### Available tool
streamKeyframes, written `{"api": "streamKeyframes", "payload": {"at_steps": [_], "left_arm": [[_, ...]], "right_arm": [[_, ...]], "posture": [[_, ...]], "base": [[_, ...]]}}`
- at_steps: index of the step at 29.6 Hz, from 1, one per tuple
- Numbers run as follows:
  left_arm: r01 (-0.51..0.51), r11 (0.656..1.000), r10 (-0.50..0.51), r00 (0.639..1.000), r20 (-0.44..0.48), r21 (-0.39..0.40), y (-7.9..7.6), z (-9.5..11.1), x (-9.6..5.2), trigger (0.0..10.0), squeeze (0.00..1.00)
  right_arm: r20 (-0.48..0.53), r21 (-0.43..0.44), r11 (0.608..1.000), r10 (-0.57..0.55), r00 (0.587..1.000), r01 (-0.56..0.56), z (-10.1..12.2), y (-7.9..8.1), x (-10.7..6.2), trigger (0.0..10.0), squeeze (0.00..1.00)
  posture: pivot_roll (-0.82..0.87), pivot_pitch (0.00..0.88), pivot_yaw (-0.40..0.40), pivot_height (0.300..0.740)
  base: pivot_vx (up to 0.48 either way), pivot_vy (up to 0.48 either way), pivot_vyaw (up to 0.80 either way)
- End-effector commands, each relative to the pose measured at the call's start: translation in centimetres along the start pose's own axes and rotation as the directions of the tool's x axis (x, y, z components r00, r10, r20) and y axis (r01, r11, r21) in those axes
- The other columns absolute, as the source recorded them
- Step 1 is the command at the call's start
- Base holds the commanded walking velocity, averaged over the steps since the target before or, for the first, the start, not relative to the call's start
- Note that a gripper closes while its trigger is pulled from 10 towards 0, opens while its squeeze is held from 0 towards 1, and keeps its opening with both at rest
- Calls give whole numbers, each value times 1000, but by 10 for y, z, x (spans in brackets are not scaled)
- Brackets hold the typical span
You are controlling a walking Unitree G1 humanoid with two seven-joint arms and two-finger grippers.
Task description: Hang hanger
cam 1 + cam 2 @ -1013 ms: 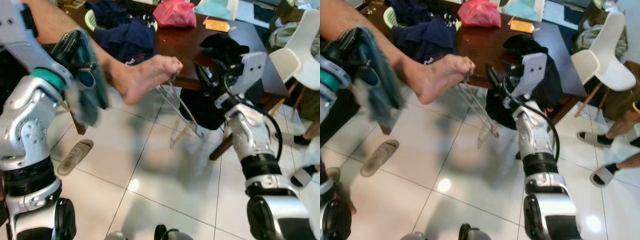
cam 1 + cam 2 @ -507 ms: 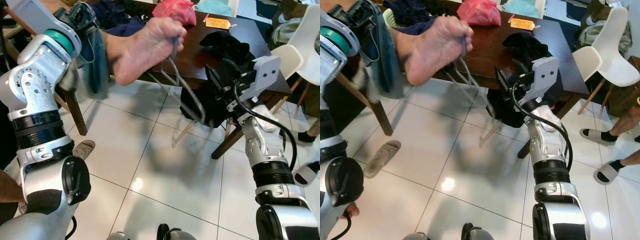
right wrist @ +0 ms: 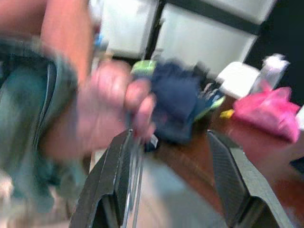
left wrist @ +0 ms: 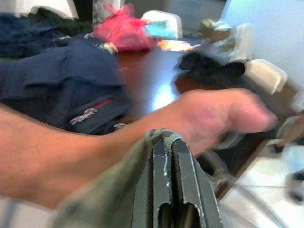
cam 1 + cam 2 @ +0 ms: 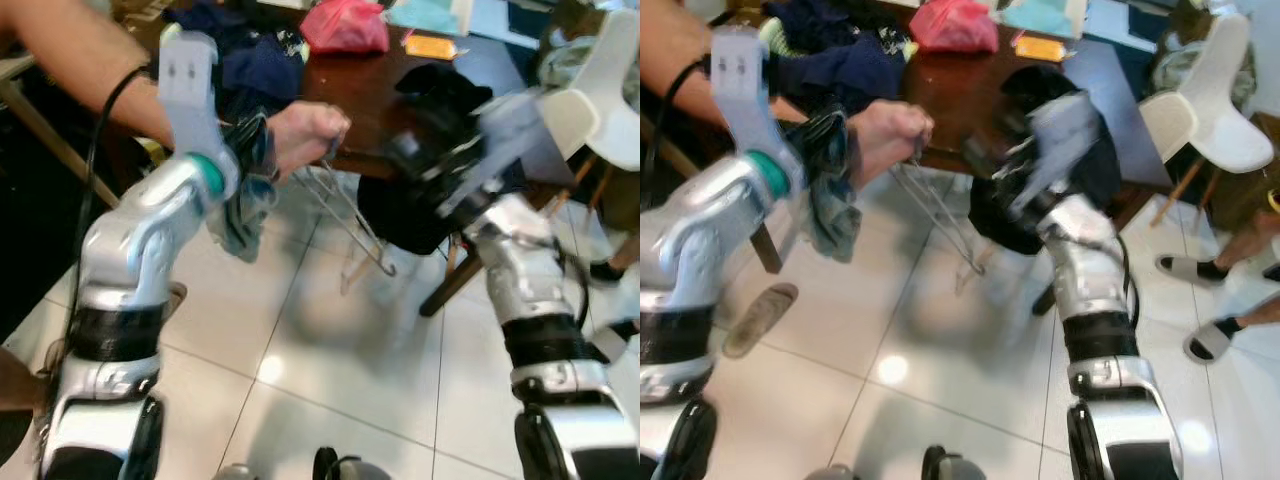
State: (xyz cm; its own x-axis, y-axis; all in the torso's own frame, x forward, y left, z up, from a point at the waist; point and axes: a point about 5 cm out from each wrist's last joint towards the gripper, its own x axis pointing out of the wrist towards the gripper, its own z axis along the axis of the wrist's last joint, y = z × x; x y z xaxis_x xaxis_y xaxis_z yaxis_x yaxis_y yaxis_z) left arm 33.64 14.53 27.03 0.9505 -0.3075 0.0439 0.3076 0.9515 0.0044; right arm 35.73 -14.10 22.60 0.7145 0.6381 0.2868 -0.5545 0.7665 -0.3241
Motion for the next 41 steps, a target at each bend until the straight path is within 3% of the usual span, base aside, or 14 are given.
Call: {"api": "streamKeyframes", "payload": {"at_steps": [1, 3, 4, 8, 10, 11, 15, 18, 20, 22, 23, 28, 35, 41], "left_arm": [[-28, 998, 28, 1000, -3, -63, 5, 0, -9, 10000, 0], [-28, 998, 28, 1000, -3, -63, 5, 0, -9, 10000, 0], [-53, 993, 53, 999, -1, -105, 5, -2, -11, 10000, 0], [-60, 993, 65, 997, 46, -100, -6, -2, -12, 10000, 0], [13, 999, -8, 995, 102, -50, -20, 2, -15, 10000, 0], [109, 993, -102, 983, 151, -38, -33, 4, -22, 10000, 0], [157, 986, -143, 971, 193, -60, -37, 2, -31, 10000, 0], [116, 990, -100, 980, 173, -86, -29, -3, -31, 10000, 0], [89, 973, -43, 976, 211, -213, -15, 5, -28, 10000, 0], [89, 973, -43, 976, 211, -213, -15, 5, -28, 10000, 0], [76, 960, -15, 975, 223, -268, -10, 6, -28, 10000, 0], [50, 932, 33, 975, 220, -359, -3, -1, -31, 10000, 0], [22, 909, 69, 977, 203, -416, 7, -10, -35, 10000, 0], [50, 912, 47, 973, 225, -408, 7, 2, -30, 10000, 0]], "right_arm": [[8, -90, 996, 27, 1000, -26, 8, -4, 13, 10000, 0], [8, -90, 996, 27, 1000, -26, 8, -4, 13, 10000, 0], [31, -83, 996, 25, 999, -23, 16, -7, 24, 10000, 0], [86, -38, 998, 49, 995, -46, 30, -6, 43, 10000, 0], [102, -22, 997, 71, 992, -69, 33, 0, 50, 10000, 0], [105, -19, 996, 91, 990, -89, 33, 6, 54, 10000, 0], [99, -19, 995, 103, 990, -101, 28, 15, 53, 10000, 0], [95, -21, 995, 101, 990, -99, 24, 16, 48, 10000, 0], [73, 13, 999, 47, 996, -48, 13, 9, 36, 10000, 0], [73, 13, 999, 47, 996, -48, 13, 9, 36, 10000, 0], [70, 25, 999, 33, 997, -35, 11, 7, 34, 10000, 0], [81, 33, 998, 41, 996, -44, 9, 10, 37, 10000, 0], [75, 38, 999, 33, 997, -36, 6, 9, 33, 10000, 0], [58, 49, 999, 0, 998, -3, 0, 5, 21, 10000, 0]], "posture": [[262, 39, -88, 740], [262, 39, -88, 740], [284, 38, -121, 740], [298, 41, -148, 740], [300, 42, -163, 740], [295, 43, -154, 740], [282, 36, -140, 740], [278, 32, -137, 740], [280, 40, -132, 740], [280, 40, -132, 740], [284, 41, -134, 740], [280, 32, -126, 740], [265, 38, -107, 740], [278, 40, -97, 740]], "base": [[0, 0, 0], [0, 0, 0], [0, 0, 0], [0, 0, 0], [0, 0, 0], [0, 0, 0], [0, 0, 0], [0, 0, 0], [0, 0, 0], [0, 0, 0], [0, 0, 0], [0, 0, 0], [0, 0, 0], [0, 0, 0]]}}
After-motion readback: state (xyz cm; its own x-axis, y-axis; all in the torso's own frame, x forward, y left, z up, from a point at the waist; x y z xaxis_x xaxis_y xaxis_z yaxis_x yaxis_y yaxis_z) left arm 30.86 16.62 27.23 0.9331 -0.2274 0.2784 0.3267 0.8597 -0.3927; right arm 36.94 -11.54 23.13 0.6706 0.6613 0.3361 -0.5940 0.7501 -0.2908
